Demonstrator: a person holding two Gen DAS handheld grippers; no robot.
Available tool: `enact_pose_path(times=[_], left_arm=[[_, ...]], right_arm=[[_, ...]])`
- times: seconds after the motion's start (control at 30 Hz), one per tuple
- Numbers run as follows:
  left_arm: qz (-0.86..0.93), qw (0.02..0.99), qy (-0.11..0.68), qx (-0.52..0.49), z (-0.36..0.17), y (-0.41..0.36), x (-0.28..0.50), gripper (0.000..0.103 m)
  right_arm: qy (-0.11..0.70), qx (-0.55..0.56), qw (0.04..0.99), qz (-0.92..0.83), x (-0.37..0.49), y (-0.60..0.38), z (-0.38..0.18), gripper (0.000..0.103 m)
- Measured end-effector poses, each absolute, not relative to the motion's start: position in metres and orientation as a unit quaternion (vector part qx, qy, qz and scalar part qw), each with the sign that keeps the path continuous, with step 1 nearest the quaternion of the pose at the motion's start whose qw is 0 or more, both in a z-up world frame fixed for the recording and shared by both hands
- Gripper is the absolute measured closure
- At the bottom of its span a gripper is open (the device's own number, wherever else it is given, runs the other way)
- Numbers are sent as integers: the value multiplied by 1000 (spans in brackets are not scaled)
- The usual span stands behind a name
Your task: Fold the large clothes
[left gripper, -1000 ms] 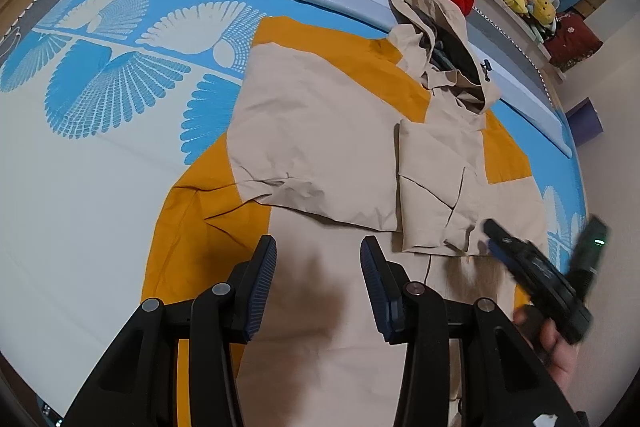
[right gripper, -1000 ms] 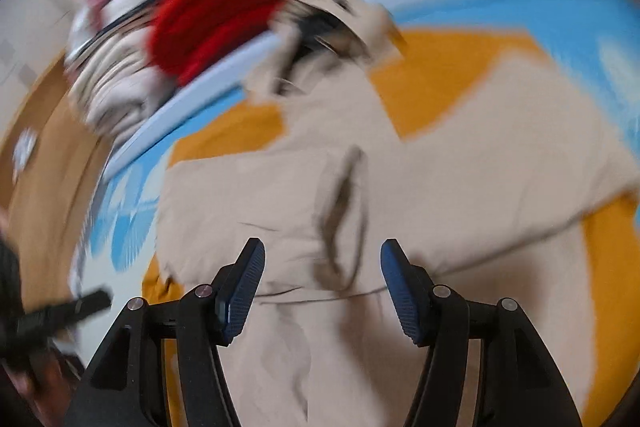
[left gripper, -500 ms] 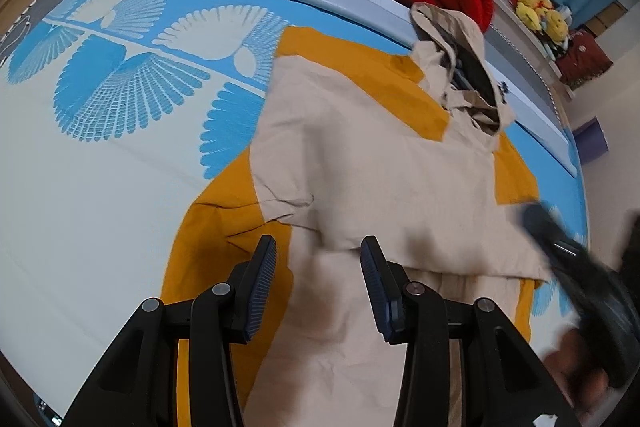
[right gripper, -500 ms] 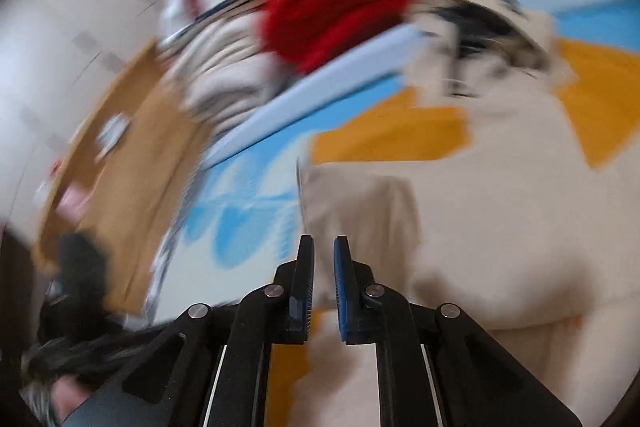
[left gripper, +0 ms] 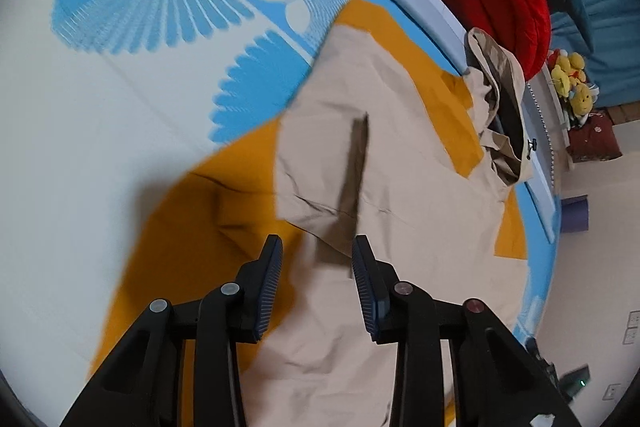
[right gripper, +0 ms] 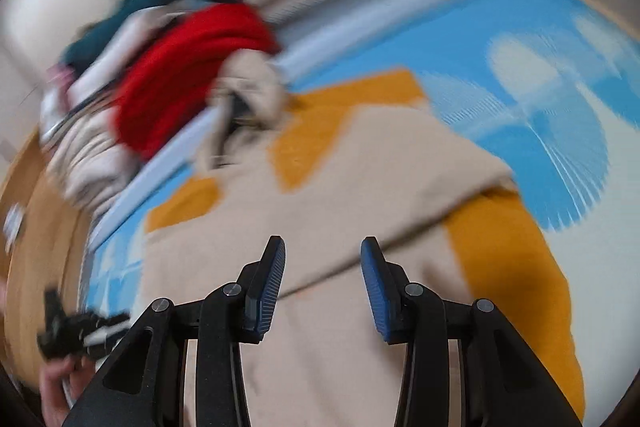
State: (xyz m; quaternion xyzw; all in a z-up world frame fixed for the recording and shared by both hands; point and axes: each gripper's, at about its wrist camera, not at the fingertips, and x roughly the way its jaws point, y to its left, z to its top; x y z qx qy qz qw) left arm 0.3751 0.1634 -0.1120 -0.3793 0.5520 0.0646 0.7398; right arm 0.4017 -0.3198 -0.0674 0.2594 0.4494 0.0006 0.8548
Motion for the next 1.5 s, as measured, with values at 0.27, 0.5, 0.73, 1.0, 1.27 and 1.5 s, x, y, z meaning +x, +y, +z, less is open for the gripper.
enact_pose_path(times=[0.27, 0.5, 0.73, 1.0, 1.27, 1.5], left_arm=[[66, 736, 548, -393, -121, 151, 382, 72], [54, 729, 525, -436, -122, 151, 385, 72], [68, 721, 505, -469, -123, 165, 381, 71], [64, 759, 511, -398, -109, 146, 387, 100], [141, 769, 534, -322, -105, 154, 388, 99], [185, 829, 478, -224, -60, 137, 386, 86]], right_arm=[[497, 342, 796, -55, 433, -380, -121, 61], [498, 399, 767, -73, 437, -409, -147, 62], [468, 414, 778, -62, 427, -409, -139, 101], [501, 384, 770, -89, 426, -398, -142, 101], [575, 340, 740, -79, 429, -363, -158, 100], [514, 268, 789, -205, 402, -356, -116, 75]])
